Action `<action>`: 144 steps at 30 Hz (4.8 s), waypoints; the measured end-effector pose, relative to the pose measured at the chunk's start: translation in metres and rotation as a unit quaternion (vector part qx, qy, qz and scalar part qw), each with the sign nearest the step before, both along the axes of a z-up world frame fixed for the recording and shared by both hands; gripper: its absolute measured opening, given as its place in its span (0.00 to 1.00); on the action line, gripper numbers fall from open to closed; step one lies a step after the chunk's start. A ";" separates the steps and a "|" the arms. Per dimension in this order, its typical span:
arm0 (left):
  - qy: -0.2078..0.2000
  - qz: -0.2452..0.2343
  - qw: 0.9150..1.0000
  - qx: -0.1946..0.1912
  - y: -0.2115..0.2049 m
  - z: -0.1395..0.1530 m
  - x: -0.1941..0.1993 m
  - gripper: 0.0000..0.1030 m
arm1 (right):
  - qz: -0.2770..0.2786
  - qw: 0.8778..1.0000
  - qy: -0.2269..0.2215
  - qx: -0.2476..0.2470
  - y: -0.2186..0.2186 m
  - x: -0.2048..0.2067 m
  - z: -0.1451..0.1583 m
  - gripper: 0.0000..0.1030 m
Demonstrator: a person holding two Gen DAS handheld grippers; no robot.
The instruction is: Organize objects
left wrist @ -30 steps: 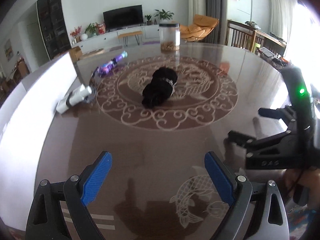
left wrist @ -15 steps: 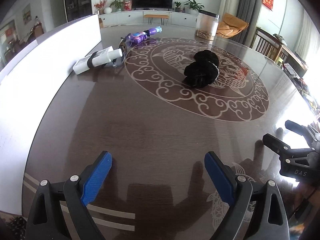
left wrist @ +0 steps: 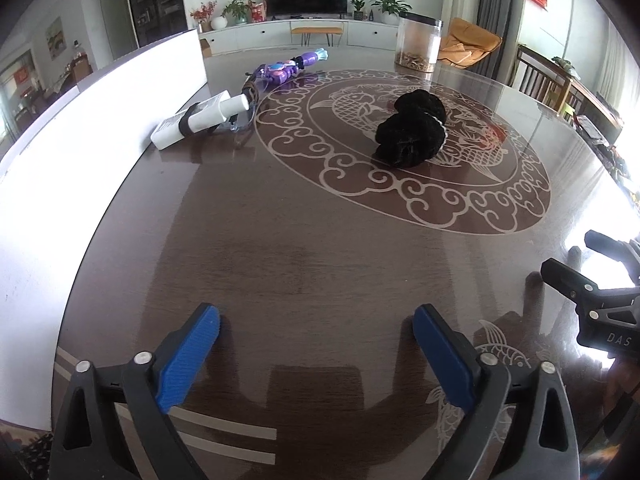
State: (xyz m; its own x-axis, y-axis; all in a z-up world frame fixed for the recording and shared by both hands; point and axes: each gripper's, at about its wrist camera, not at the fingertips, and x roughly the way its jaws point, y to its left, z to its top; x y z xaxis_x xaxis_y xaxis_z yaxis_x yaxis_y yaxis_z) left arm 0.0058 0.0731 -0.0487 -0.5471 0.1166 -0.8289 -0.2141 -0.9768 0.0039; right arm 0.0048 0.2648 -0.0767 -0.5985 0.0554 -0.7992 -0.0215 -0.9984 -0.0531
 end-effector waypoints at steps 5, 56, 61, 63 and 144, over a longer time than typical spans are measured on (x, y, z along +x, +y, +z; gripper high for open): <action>0.002 0.011 1.000 0.001 -0.005 0.000 -0.002 1.00 | 0.000 1.000 0.000 0.000 0.000 0.000 0.000 1.00; 0.014 0.101 0.995 0.004 -0.042 -0.003 -0.011 1.00 | 0.007 0.996 -0.048 -0.072 -0.089 -0.177 0.010 0.54; 0.014 0.102 0.995 0.004 -0.041 -0.004 -0.012 1.00 | 0.024 0.999 -0.028 -0.024 -0.081 -0.152 0.011 0.37; 0.015 0.102 0.995 0.004 -0.041 -0.004 -0.011 1.00 | 0.030 0.999 -0.025 -0.019 -0.070 -0.135 0.011 0.37; 0.094 0.023 0.975 0.198 -0.084 0.079 0.020 0.27 | 0.011 0.992 0.071 -0.104 0.014 -0.026 0.020 0.36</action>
